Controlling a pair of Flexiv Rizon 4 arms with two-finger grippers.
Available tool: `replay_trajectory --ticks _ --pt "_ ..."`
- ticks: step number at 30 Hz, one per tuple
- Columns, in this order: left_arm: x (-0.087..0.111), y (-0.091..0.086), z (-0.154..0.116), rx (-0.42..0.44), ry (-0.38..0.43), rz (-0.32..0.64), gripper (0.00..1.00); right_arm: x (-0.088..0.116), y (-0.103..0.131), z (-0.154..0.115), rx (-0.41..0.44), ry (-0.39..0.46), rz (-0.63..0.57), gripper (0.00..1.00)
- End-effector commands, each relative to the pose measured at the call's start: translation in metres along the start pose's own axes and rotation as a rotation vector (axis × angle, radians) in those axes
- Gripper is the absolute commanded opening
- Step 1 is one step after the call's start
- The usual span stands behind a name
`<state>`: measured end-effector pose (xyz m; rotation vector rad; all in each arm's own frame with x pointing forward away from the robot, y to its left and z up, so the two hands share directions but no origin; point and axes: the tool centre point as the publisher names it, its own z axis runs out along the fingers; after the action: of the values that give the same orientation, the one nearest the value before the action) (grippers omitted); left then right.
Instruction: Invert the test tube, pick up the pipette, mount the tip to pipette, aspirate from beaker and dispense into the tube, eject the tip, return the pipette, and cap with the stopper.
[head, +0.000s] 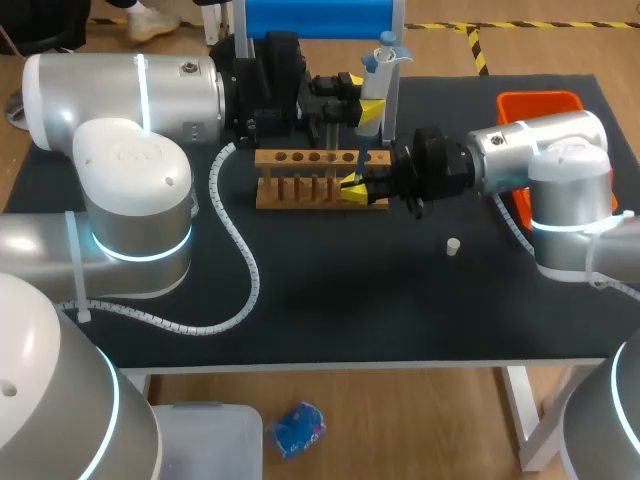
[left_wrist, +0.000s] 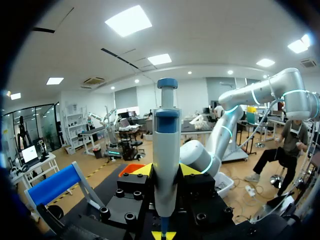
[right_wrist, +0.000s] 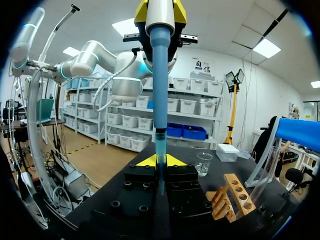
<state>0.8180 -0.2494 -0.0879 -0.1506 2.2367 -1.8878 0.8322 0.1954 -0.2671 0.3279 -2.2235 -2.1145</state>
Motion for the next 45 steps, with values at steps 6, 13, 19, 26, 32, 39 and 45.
replay_trajectory --ticks 6,13,19,26,32,39,45 --pt "0.0 0.005 0.001 0.002 -0.001 -0.001 0.0 -0.003 0.012 -0.003 -0.004 -0.007 -0.008 0.0" --pt "0.0 0.005 0.001 0.002 -0.001 -0.001 0.0 -0.004 0.014 -0.002 -0.005 -0.007 -0.017 0.0" --pt "0.0 0.005 0.001 0.002 -0.001 -0.001 0.0 -0.004 0.015 -0.001 -0.007 -0.005 -0.02 0.0" --pt "0.0 0.005 0.001 0.002 -0.001 -0.001 0.0 -0.003 0.012 -0.001 -0.001 0.014 0.004 1.0" --pt "0.0 0.005 0.001 0.002 -0.001 -0.001 0.0 0.002 -0.001 -0.005 0.045 0.033 0.085 1.0" --pt "0.0 0.005 0.001 0.002 -0.001 -0.001 0.0 0.012 -0.013 -0.016 0.102 0.055 0.193 1.0" --pt "0.0 0.005 0.001 0.002 -0.001 -0.001 0.0 0.021 -0.019 -0.029 0.148 0.065 0.278 1.0"
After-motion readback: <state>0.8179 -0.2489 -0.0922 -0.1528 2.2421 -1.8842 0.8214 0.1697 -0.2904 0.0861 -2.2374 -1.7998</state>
